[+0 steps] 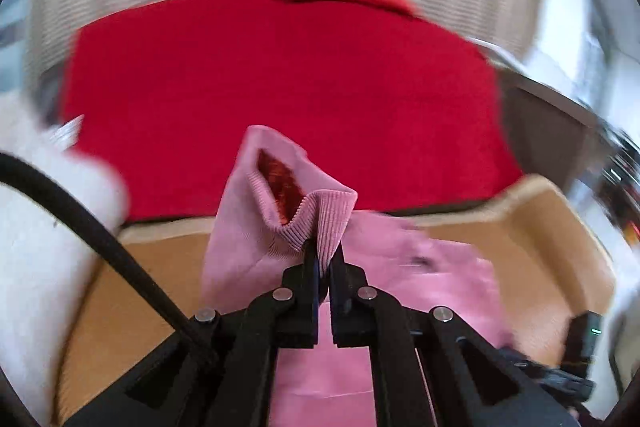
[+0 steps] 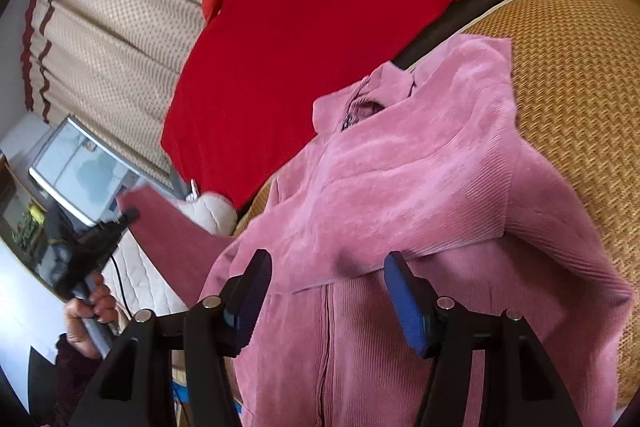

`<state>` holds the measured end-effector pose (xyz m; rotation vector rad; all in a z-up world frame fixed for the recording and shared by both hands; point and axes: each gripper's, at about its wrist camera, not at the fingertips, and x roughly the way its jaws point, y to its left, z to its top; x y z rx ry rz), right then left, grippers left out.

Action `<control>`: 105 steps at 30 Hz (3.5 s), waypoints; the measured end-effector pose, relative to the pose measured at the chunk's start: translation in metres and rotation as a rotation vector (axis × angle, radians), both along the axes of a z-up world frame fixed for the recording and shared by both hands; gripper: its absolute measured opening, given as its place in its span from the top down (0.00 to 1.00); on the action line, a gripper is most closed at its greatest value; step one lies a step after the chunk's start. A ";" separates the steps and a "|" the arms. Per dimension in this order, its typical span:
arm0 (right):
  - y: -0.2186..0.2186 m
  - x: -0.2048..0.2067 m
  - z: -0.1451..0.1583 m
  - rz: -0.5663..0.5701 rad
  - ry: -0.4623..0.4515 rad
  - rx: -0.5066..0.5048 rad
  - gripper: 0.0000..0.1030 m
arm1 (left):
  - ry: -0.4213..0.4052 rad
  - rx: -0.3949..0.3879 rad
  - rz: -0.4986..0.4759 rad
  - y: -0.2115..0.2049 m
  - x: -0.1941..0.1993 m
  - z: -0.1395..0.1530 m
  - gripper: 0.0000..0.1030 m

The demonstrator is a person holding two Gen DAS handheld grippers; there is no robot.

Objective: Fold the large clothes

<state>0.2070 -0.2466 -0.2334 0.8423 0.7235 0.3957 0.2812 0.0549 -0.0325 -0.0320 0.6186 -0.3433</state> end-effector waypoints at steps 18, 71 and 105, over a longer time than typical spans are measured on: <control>-0.049 0.045 0.017 -0.016 0.095 0.012 0.36 | 0.297 0.050 0.073 0.016 0.024 -0.109 0.37; -0.092 -0.035 0.048 0.221 0.147 -0.272 0.43 | 0.423 -0.026 -0.103 0.089 -0.120 -0.179 0.23; -0.014 -0.040 -0.041 0.400 0.368 -0.009 0.41 | 0.739 -0.782 -0.217 0.128 -0.174 -0.331 0.28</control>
